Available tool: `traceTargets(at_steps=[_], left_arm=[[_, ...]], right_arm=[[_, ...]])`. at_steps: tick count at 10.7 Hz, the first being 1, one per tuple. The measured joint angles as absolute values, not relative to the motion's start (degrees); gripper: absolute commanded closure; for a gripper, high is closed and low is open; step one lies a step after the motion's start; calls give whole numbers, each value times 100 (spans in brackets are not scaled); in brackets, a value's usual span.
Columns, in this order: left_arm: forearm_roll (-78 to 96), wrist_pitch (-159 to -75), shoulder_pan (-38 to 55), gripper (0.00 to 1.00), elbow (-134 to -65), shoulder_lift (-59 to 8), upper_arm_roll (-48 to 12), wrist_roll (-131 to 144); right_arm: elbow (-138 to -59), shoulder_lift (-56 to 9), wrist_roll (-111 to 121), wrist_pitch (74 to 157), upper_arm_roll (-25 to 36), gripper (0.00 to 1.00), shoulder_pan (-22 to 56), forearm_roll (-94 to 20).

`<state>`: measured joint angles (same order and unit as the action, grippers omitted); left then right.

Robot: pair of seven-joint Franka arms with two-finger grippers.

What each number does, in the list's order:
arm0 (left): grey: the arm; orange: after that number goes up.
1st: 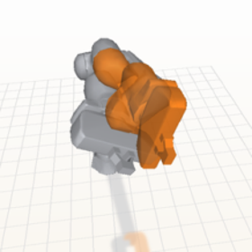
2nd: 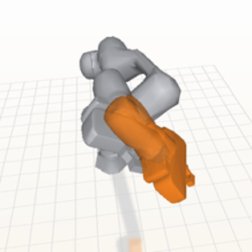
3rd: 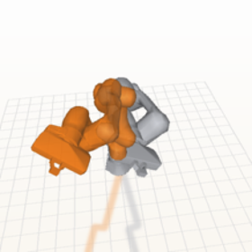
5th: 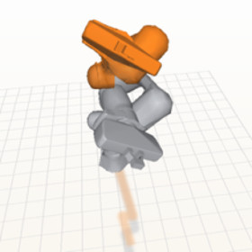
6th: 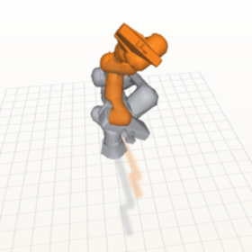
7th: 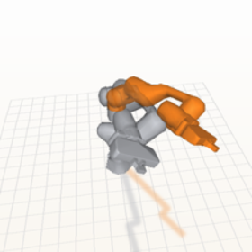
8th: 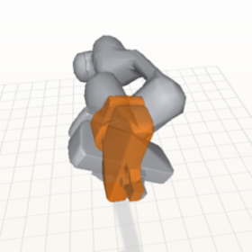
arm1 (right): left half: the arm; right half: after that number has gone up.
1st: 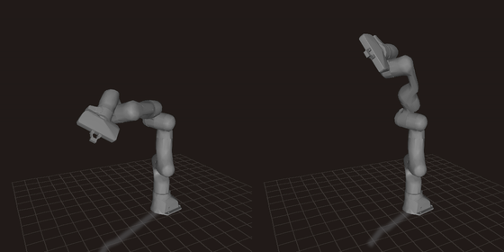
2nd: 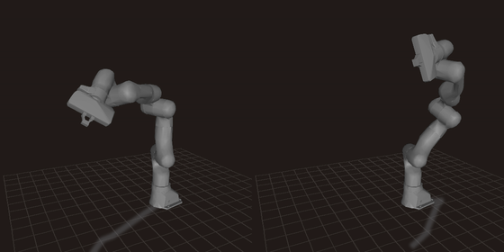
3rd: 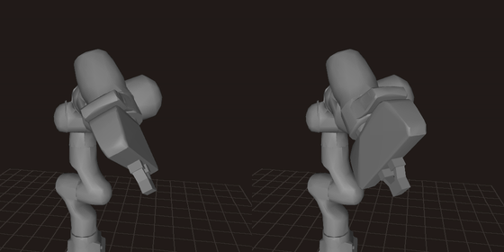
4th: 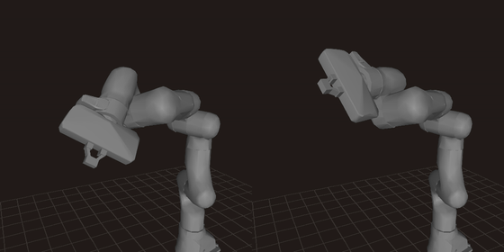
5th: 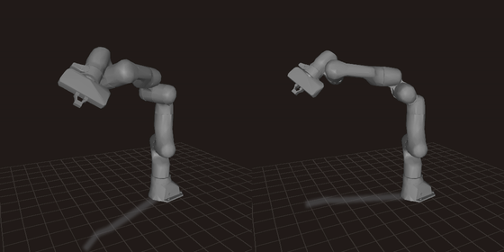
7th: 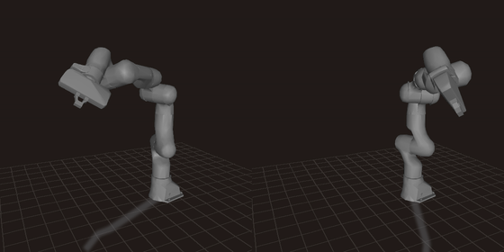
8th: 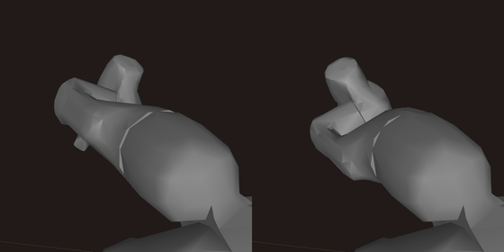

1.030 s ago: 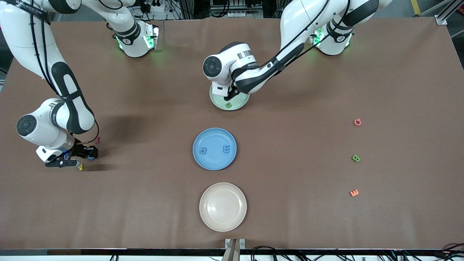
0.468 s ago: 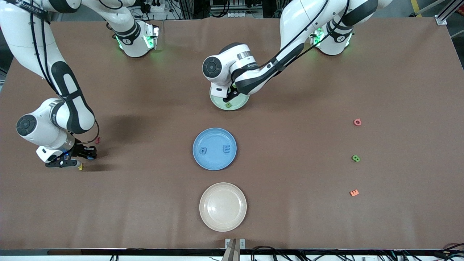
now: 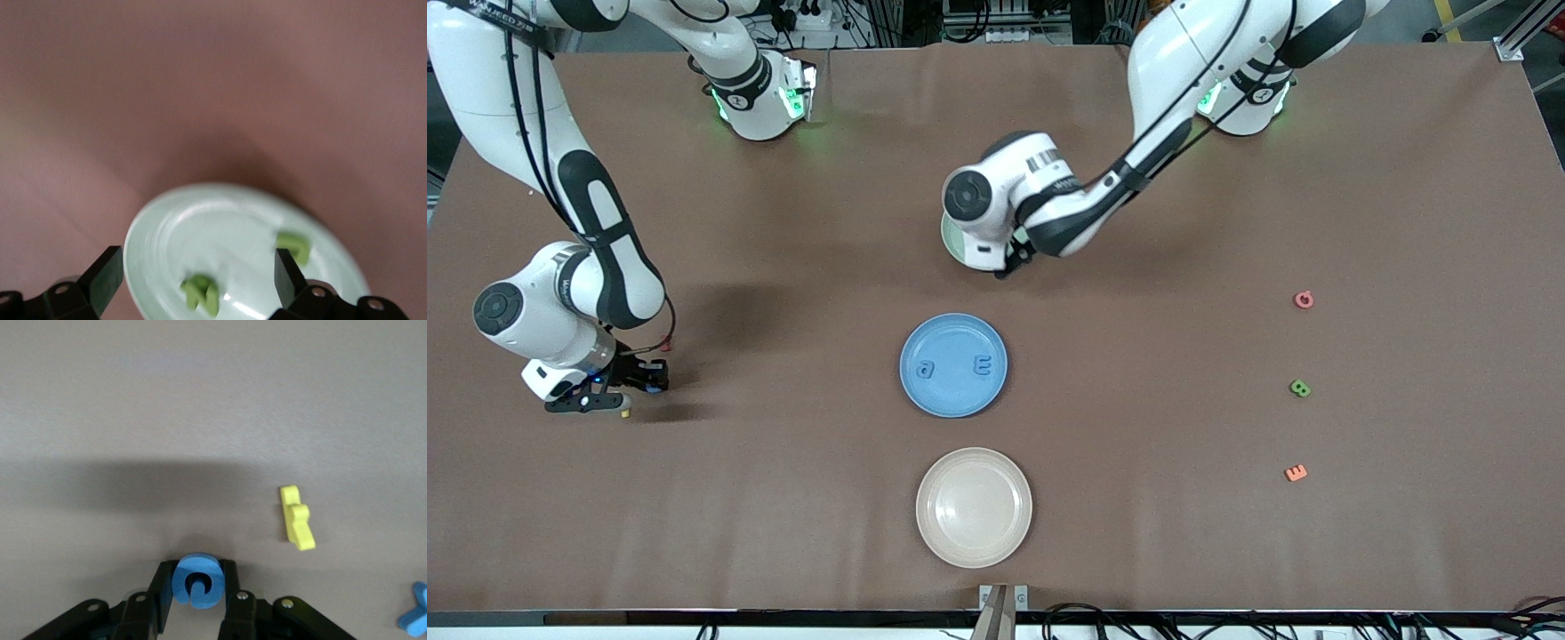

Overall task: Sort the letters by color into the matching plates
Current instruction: 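Put blue c on blue plate while the left gripper reaches green B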

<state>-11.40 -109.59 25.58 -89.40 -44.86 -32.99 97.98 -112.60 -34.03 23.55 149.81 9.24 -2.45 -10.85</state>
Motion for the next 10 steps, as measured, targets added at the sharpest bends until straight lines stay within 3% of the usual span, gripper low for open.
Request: traceTargets(at_steps=[3, 7, 10], left_arm=[[-1369, -10954, 1452, 0, -8758, -4422, -3198, 9291], [-2184, -10812, 185, 0, -8877, -4345, -3199, 8602], [-2278, -10811, -499, 0, -8851, -3956, -3212, 7569]], right_arm=[[-11164, -3341, 2331, 14850, 895, 79, -66, -1090], [-10490, -3058, 1623, 13616, 878, 79, 432, -1097], [-9973, -3000, 612, 13185, 778, 79, 1015, -1098]])
